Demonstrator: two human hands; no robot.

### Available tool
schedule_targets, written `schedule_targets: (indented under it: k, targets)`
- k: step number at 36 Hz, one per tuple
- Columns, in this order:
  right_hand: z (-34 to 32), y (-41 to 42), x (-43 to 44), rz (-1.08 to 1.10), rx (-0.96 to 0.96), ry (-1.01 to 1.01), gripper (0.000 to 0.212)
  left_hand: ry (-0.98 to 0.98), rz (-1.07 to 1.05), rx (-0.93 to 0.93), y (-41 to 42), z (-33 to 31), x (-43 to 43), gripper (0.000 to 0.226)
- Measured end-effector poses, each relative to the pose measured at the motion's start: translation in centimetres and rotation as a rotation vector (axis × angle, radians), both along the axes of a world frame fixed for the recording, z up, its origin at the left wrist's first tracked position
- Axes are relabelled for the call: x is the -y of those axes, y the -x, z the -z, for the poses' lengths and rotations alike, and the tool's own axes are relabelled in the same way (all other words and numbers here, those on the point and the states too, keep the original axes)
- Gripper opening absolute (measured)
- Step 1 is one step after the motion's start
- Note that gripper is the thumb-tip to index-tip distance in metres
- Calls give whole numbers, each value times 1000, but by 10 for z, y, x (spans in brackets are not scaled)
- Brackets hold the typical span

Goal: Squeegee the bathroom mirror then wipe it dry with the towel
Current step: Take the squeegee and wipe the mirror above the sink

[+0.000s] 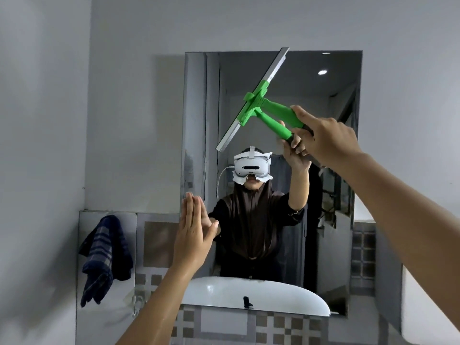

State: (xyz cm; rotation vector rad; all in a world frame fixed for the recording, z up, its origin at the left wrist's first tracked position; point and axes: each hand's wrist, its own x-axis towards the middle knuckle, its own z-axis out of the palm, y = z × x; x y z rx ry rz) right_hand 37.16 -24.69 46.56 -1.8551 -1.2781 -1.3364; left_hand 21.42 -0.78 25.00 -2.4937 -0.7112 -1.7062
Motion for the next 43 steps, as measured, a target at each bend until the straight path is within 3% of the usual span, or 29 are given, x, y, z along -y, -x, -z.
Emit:
schedule_targets:
  k: [5, 10, 18, 33, 43]
  targets:
    - [8, 1, 1, -19, -41, -50, 47, -4, -12, -23, 3, 0, 1, 81]
    - [19, -6, 12, -66, -231, -179, 49, -31, -7, -31, 3, -2, -1, 79]
    - [51, 0, -2, -112, -358, -314, 48, -32, 5, -14, -1, -1, -6, 81]
    - [108, 87, -72, -348, -854, -652, 42, -18, 122, -84, 14, -2, -3, 90]
    - [110, 142, -121, -399, -909, -613, 53, -43, 131, -102, 21, 1, -5, 88]
